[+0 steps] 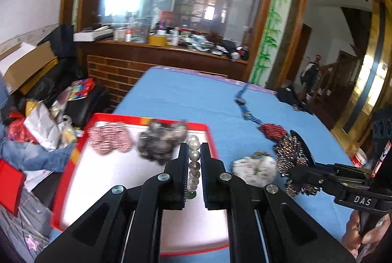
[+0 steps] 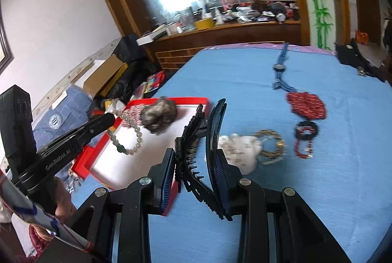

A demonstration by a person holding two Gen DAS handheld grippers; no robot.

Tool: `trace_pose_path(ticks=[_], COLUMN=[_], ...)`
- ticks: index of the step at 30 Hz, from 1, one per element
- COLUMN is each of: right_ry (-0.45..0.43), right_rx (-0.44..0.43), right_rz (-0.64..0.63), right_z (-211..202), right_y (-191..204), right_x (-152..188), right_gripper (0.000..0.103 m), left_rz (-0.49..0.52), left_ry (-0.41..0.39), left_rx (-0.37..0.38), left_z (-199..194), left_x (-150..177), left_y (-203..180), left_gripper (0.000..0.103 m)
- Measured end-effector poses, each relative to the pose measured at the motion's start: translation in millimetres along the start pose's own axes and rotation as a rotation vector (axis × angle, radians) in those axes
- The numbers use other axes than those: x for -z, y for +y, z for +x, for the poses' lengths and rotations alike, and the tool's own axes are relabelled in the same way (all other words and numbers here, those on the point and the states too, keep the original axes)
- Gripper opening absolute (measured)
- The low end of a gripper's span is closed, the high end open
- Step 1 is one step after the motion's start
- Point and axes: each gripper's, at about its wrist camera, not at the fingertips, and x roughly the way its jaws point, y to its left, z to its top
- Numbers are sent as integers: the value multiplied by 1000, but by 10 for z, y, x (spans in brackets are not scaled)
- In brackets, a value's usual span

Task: Organize jewelry
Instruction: 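Carry the pearl bracelet and claw clip into the red box and release both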

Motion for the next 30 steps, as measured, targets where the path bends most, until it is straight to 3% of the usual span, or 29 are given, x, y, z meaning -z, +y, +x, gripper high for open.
trace_pose_path(ticks=[4,10,30], right_ry=[33,81,207], right_rx=[-24,-16,84], right_rz=[-17,-7,19], right_z=[198,568,1701], right_y=[202,351,406], right_x=[-73,-230,-422], right_gripper=[36,36,36], left_rz=[-28,-55,-90], left_ry=[18,83,217], left_rx=[-29,-13,-24], left_z=[28,225,716], left_x=[-55,-192,30], left_y=[300,608,841], left_gripper=[9,9,9])
